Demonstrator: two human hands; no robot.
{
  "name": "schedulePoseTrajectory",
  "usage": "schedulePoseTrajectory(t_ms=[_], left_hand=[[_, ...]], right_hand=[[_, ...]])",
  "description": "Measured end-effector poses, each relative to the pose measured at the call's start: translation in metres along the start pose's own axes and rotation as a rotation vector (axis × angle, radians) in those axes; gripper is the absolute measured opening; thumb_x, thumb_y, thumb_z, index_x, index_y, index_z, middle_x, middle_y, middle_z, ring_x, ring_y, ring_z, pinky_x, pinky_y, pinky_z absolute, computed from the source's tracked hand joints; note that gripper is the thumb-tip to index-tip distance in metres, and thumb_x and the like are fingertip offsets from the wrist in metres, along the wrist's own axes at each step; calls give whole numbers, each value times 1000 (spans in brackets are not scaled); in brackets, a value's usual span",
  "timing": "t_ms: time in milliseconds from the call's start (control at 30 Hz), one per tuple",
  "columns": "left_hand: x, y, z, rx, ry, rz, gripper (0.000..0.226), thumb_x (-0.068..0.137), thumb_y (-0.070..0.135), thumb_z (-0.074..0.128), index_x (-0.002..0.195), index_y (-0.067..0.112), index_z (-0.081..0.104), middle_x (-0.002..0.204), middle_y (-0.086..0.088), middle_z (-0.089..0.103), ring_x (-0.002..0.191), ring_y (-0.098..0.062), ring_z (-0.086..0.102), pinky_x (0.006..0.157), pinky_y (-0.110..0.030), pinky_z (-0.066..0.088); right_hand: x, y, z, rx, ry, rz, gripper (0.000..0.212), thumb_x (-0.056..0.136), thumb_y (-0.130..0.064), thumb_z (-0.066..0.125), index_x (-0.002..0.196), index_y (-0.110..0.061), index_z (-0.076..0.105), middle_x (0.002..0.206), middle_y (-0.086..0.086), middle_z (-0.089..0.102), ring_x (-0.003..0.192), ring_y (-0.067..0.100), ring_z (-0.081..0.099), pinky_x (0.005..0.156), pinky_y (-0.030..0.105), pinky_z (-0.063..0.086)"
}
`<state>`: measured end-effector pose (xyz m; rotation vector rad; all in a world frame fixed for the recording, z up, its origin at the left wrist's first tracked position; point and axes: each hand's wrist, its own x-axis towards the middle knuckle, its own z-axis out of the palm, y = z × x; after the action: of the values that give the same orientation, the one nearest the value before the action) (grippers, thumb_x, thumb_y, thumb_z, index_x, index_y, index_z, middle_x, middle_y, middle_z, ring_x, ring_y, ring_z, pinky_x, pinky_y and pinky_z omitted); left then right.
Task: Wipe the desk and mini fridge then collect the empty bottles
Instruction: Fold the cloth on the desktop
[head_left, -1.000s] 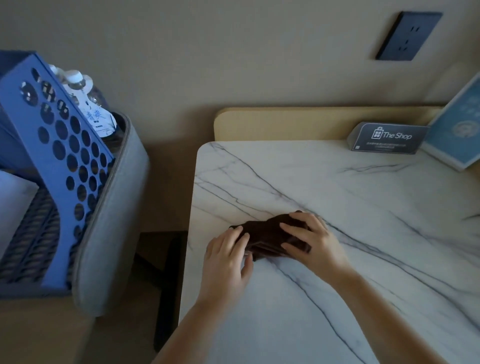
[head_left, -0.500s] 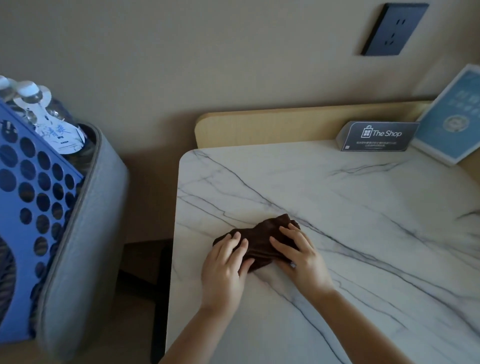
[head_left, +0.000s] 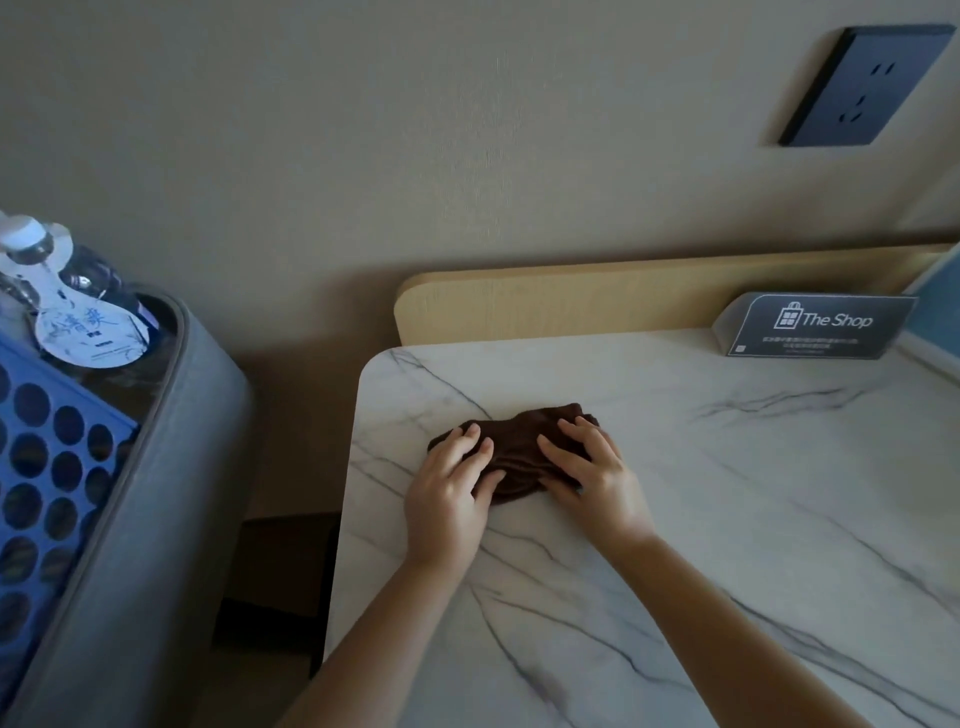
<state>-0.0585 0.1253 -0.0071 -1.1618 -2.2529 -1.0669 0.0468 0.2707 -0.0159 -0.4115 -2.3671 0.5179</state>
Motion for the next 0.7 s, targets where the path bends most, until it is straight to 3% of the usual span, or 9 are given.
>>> schedulePoseTrajectory(t_ms=[367,700], left_hand=[[65,-33,36,-3,-67,-35,34,65,9,80,98,5,71,107,-9,69,99,-24,65,80,-31,54],[97,-51,51,6,-91,-50,36,67,6,80,101,5,70,110,-9,68,104,-26,63,85,-30,49]], right_hand=[[69,24,33,-11,-14,50,46,56,-5,85,100,-9,71,105,26,64,102,45,59,68,49,55],[101,32,47,-32,-54,78,46,60,-7,84,103,-9,70,106,27,63,102,48,57,76,52,51]])
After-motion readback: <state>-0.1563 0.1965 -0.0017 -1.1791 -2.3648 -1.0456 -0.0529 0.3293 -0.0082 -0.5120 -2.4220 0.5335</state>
